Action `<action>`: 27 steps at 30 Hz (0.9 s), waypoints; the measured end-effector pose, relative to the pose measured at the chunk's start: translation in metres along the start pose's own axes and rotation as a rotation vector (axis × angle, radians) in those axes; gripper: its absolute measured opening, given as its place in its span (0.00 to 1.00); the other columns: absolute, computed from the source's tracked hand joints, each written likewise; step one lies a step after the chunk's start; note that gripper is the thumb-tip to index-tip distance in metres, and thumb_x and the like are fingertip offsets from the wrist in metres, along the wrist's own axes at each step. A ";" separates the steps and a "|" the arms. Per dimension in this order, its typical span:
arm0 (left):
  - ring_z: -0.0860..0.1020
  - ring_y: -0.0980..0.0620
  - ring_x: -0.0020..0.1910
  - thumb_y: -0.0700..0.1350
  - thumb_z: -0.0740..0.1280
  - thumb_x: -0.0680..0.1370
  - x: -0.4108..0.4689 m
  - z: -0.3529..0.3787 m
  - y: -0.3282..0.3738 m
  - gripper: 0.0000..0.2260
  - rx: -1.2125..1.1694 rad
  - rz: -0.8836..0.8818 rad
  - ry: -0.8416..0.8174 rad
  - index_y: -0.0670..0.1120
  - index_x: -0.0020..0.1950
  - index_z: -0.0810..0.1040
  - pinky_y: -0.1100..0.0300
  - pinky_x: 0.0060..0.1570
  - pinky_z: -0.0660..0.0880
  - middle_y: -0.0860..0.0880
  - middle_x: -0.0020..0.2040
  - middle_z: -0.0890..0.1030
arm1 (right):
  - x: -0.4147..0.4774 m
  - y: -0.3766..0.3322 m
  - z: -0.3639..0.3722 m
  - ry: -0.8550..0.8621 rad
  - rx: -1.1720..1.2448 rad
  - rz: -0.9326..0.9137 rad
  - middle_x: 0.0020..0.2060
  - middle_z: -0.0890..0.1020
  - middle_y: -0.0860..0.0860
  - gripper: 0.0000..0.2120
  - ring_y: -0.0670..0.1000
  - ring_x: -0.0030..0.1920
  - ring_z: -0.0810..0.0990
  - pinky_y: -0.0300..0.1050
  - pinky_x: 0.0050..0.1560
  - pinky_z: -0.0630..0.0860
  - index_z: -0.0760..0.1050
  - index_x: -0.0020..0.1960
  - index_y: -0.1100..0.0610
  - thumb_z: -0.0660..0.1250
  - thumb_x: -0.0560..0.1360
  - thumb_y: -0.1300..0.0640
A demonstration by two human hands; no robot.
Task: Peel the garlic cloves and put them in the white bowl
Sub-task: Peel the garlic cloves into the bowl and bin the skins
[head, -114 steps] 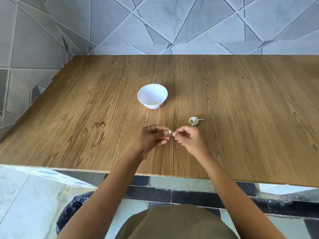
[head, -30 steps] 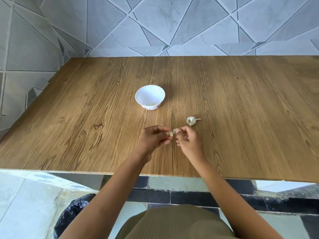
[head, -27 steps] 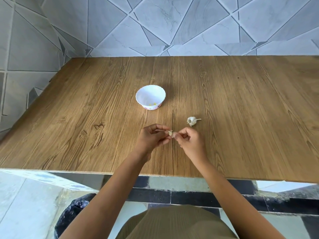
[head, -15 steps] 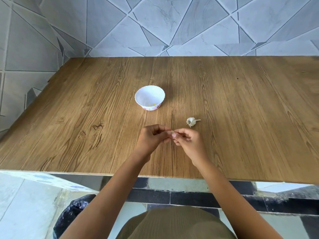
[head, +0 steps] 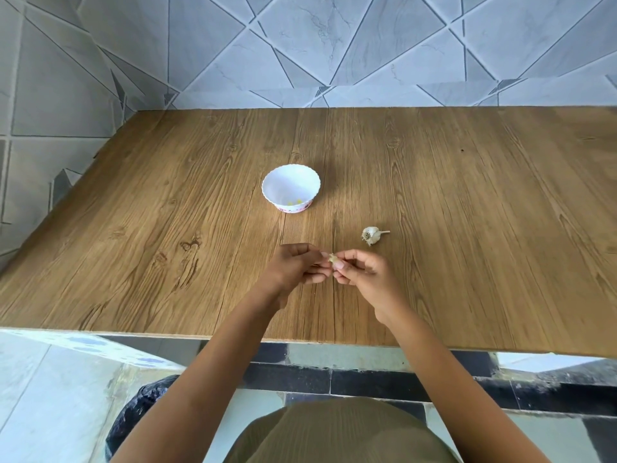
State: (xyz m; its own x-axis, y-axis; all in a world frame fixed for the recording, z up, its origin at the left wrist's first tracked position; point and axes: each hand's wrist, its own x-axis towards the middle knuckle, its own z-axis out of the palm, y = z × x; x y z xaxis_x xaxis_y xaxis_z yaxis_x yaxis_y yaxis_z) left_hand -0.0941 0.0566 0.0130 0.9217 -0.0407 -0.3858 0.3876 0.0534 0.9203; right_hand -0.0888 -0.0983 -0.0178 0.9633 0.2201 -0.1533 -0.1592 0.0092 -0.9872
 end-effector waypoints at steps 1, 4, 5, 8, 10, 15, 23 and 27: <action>0.81 0.54 0.35 0.37 0.65 0.77 0.000 0.000 0.000 0.05 -0.003 -0.004 -0.001 0.40 0.44 0.80 0.65 0.36 0.78 0.46 0.37 0.83 | -0.001 -0.001 0.000 -0.004 0.013 -0.006 0.38 0.82 0.51 0.04 0.40 0.36 0.81 0.33 0.40 0.77 0.79 0.49 0.60 0.68 0.74 0.65; 0.80 0.53 0.34 0.37 0.66 0.77 0.000 0.002 -0.004 0.05 0.111 0.073 0.076 0.39 0.44 0.80 0.65 0.34 0.77 0.44 0.36 0.82 | -0.003 -0.001 0.001 0.021 0.002 -0.045 0.37 0.82 0.49 0.06 0.41 0.36 0.80 0.34 0.41 0.77 0.79 0.45 0.55 0.68 0.74 0.65; 0.79 0.53 0.34 0.37 0.66 0.77 -0.001 0.002 -0.005 0.05 0.173 0.113 0.108 0.39 0.44 0.80 0.65 0.34 0.77 0.43 0.36 0.81 | -0.003 -0.001 0.002 0.028 -0.004 -0.057 0.36 0.82 0.49 0.06 0.41 0.36 0.80 0.34 0.41 0.77 0.79 0.45 0.55 0.68 0.73 0.65; 0.79 0.53 0.33 0.37 0.66 0.77 -0.002 0.003 -0.007 0.05 0.271 0.186 0.140 0.39 0.43 0.80 0.64 0.33 0.76 0.44 0.35 0.81 | -0.004 -0.001 0.003 0.029 0.008 -0.060 0.36 0.82 0.49 0.06 0.42 0.36 0.80 0.35 0.41 0.78 0.79 0.45 0.55 0.69 0.73 0.65; 0.80 0.52 0.35 0.37 0.66 0.78 -0.003 0.005 -0.007 0.05 0.261 0.202 0.128 0.41 0.43 0.79 0.64 0.34 0.76 0.44 0.36 0.82 | -0.005 -0.002 0.003 0.038 0.047 -0.033 0.36 0.82 0.50 0.05 0.42 0.36 0.80 0.35 0.41 0.78 0.79 0.46 0.56 0.69 0.73 0.64; 0.83 0.46 0.37 0.37 0.66 0.76 -0.002 0.008 -0.010 0.05 0.409 0.330 0.177 0.42 0.42 0.80 0.50 0.42 0.81 0.44 0.37 0.83 | -0.007 -0.004 0.006 0.115 0.161 0.005 0.33 0.83 0.50 0.04 0.43 0.34 0.81 0.36 0.39 0.79 0.78 0.46 0.59 0.69 0.73 0.66; 0.81 0.50 0.33 0.46 0.68 0.74 -0.003 0.011 -0.011 0.06 0.607 0.494 0.212 0.45 0.40 0.79 0.50 0.37 0.79 0.50 0.33 0.82 | -0.010 -0.010 0.005 0.082 0.329 0.107 0.40 0.85 0.52 0.02 0.48 0.43 0.84 0.39 0.47 0.80 0.80 0.46 0.61 0.69 0.73 0.64; 0.82 0.48 0.36 0.38 0.64 0.78 -0.005 0.011 -0.008 0.06 0.337 0.311 0.177 0.38 0.45 0.79 0.57 0.37 0.78 0.42 0.38 0.83 | -0.012 -0.010 0.002 0.045 0.410 0.126 0.38 0.85 0.51 0.05 0.47 0.41 0.84 0.36 0.43 0.79 0.79 0.47 0.61 0.67 0.73 0.67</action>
State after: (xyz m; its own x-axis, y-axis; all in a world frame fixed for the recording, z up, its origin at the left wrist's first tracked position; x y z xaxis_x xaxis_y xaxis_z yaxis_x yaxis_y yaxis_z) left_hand -0.1017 0.0455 0.0084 0.9928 0.0982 -0.0679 0.0939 -0.2911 0.9521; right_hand -0.0988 -0.0989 -0.0060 0.9379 0.2013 -0.2825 -0.3402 0.3742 -0.8627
